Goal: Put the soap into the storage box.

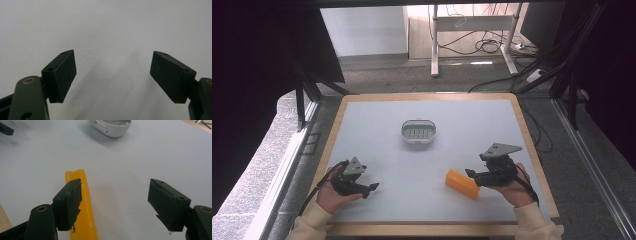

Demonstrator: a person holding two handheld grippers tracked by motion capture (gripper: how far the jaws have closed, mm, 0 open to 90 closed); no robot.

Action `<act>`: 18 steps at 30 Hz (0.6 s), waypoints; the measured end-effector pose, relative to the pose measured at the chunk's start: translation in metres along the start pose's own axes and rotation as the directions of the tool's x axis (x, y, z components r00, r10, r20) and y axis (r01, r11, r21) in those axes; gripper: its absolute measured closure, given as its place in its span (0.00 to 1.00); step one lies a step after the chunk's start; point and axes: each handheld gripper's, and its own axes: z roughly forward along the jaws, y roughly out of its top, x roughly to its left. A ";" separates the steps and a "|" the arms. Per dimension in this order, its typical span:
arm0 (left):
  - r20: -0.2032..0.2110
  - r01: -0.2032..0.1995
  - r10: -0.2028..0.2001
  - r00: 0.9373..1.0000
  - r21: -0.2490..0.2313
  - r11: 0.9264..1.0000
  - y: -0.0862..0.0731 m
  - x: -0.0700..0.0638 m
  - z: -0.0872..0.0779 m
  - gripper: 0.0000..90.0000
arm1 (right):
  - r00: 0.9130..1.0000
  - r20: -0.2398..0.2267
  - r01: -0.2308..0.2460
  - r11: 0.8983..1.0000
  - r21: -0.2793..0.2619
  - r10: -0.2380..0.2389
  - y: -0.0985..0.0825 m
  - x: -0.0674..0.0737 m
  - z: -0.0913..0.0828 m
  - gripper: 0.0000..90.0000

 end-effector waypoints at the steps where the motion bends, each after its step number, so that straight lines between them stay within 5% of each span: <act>1: -0.002 0.001 -0.001 1.000 -0.001 1.000 0.000 0.000 0.000 0.23 | 1.000 0.002 0.007 1.000 0.002 -0.007 0.000 0.001 0.001 0.31; 18: -0.005 -0.010 0.010 1.000 0.001 1.000 0.001 -0.002 0.000 0.23 | 0.997 -0.050 0.065 0.988 0.138 -0.059 0.012 0.019 0.018 0.31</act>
